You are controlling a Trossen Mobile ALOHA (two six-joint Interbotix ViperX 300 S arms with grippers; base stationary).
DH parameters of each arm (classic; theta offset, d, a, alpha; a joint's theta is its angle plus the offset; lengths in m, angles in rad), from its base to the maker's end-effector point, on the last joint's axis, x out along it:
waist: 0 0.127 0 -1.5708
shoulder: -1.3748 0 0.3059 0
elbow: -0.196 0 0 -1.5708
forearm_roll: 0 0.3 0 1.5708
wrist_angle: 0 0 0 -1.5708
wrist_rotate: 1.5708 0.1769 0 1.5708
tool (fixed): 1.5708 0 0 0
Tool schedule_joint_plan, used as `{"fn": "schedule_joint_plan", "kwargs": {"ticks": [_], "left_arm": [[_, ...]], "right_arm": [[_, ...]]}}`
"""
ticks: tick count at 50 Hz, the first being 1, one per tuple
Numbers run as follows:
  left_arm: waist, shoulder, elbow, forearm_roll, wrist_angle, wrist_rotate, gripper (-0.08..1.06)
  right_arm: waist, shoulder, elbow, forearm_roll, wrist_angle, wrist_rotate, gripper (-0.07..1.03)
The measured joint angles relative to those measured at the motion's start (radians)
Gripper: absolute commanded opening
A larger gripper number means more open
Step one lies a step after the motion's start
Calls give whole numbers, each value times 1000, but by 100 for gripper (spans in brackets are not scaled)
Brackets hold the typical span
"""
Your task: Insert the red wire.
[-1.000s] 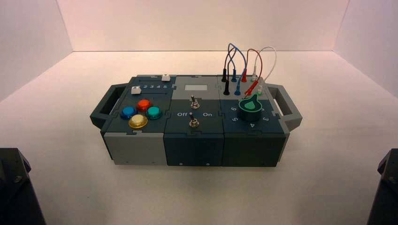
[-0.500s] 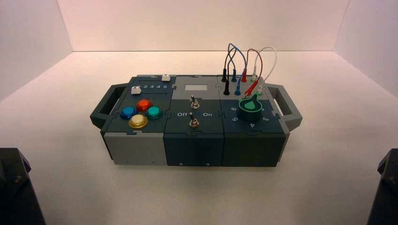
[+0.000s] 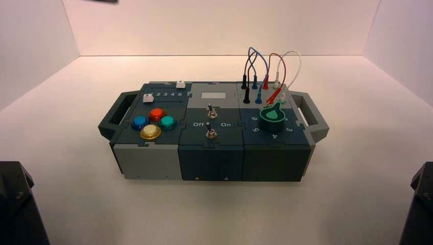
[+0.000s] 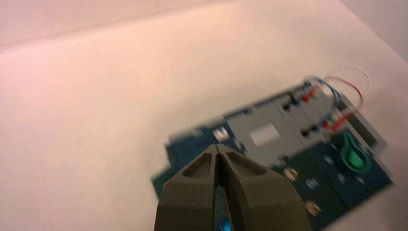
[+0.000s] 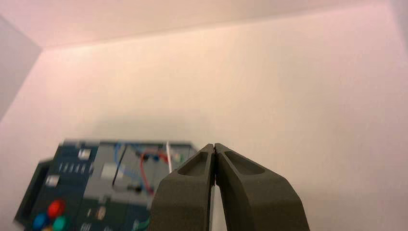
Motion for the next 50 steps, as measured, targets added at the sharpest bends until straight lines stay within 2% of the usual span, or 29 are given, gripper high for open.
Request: {"fn": "schedule_joint_plan", "kwargs": {"ticks": [1, 4, 8, 13, 19, 22, 24, 27, 32, 36, 40, 50], "left_arm": [[-23, 15, -6, -6, 15, -8, -3], [-46, 34, -11, -14, 28, -18, -3], [-109, 87, -14, -28, 38, -35, -3], [-149, 126, -14, -40, 38, -44, -3], [-179, 166, -15, -57, 26, -51, -3], [-195, 186, -18, -63, 12, -51, -3], [-202, 198, -20, -67, 6, -51, -3], [-212, 216, -21, -75, -6, -49, -3], [-230, 252, -29, -81, -18, -51, -3], [-245, 284, -35, -83, -32, -51, -3], [-261, 319, -41, -84, -54, -51, -3], [-276, 394, -54, -84, -89, -51, -3]], "right_arm": [[6, 0, 0, 20, 29, 2, -2], [15, 0, 2, 43, 55, 2, -2], [44, 3, 15, 97, 104, 0, -2], [78, 17, 37, 146, 130, 0, -2], [101, 37, 60, 184, 141, -2, -1], [103, 48, 66, 195, 144, -2, 6], [104, 61, 71, 207, 149, -3, 17], [104, 80, 71, 229, 156, -6, 27], [109, 118, 71, 268, 170, -18, 27], [123, 161, 71, 285, 173, -31, 27], [140, 209, 71, 291, 175, -31, 27], [225, 334, 37, 304, 138, -32, 27]]}}
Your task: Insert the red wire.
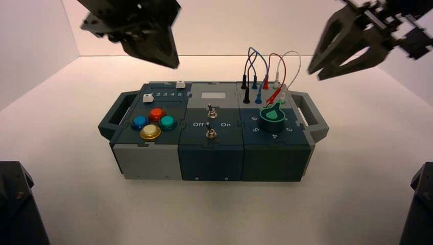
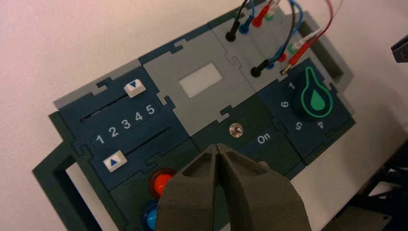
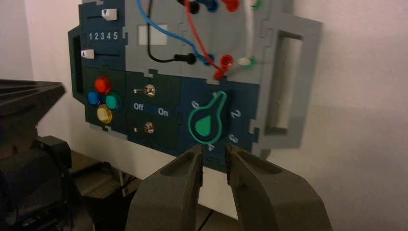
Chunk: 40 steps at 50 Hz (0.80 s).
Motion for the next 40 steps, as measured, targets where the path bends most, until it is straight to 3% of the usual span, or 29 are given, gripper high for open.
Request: {"fn": "schedule_joint_plan", "kwargs": {"ticks": [22, 40], "left_arm": [[-3, 31, -21, 0, -25, 2, -3], [-3, 31, -21, 2, -25, 6, -3]], "right_arm": [[37, 216, -87, 5, -35, -5, 31], [48, 331, -109, 14, -107, -5, 31]]}}
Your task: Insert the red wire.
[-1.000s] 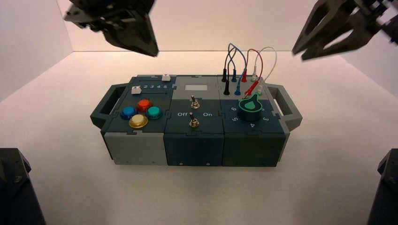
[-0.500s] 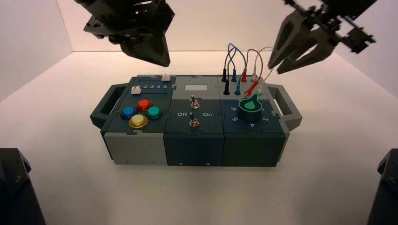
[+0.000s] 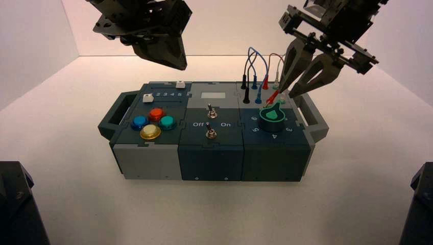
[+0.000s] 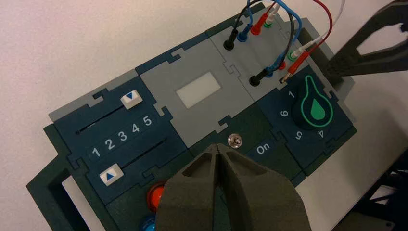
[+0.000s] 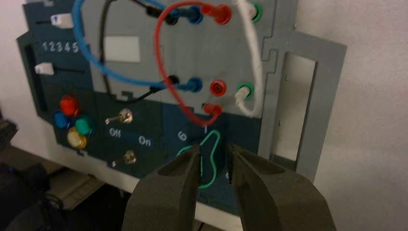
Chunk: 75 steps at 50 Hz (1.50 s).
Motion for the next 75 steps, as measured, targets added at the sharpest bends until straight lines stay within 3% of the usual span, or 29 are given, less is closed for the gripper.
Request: {"fn": "schedule_joint_plan", "kwargs": {"ticks": [31, 60, 69, 75], "left_arm": [[0, 25, -3, 3, 0, 11, -3], [0, 31, -3, 5, 0, 20, -3], [0, 31, -3, 5, 0, 21, -3], [0, 31, -3, 5, 0, 21, -3]], "right_arm": [[2, 117, -60, 12, -43, -2, 31], [2, 141, -69, 32, -48, -2, 30], [3, 150, -71, 35, -51, -2, 26], [3, 158, -71, 38, -55, -2, 17]]}}
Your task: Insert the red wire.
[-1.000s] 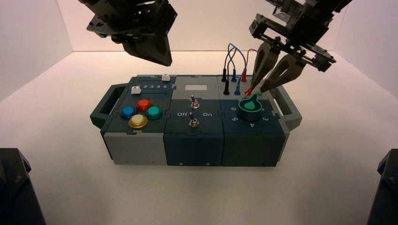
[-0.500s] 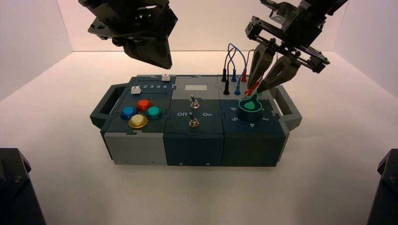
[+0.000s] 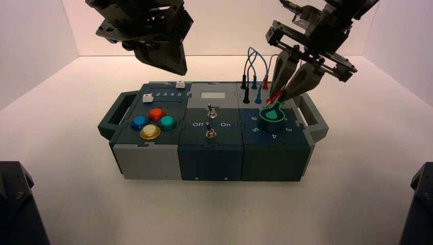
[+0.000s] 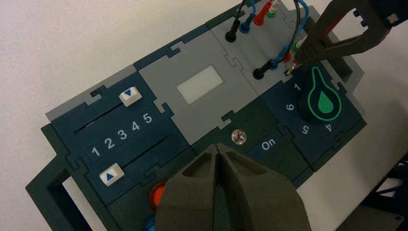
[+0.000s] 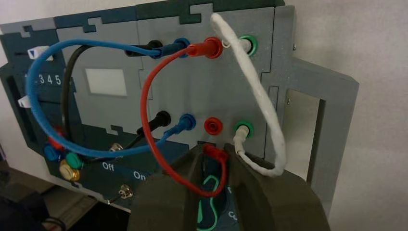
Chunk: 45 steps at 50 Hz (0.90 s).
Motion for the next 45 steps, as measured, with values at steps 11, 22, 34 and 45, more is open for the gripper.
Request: {"fn": "schedule_joint_plan", "kwargs": {"ticks": [11, 22, 34, 45], "left_arm": [[0, 0, 0, 0, 0, 0, -3], [0, 0, 0, 0, -2, -2, -3], [0, 0, 0, 2, -3, 0, -3], [0, 2, -11, 9, -3, 0, -3]], "right_arm": [[0, 15, 0, 21, -21, 0, -2], [2, 15, -2, 17, -25, 0, -2], [6, -8, 0, -32, -26, 0, -2], [8, -32, 0, -69, -26, 0, -2]]}}
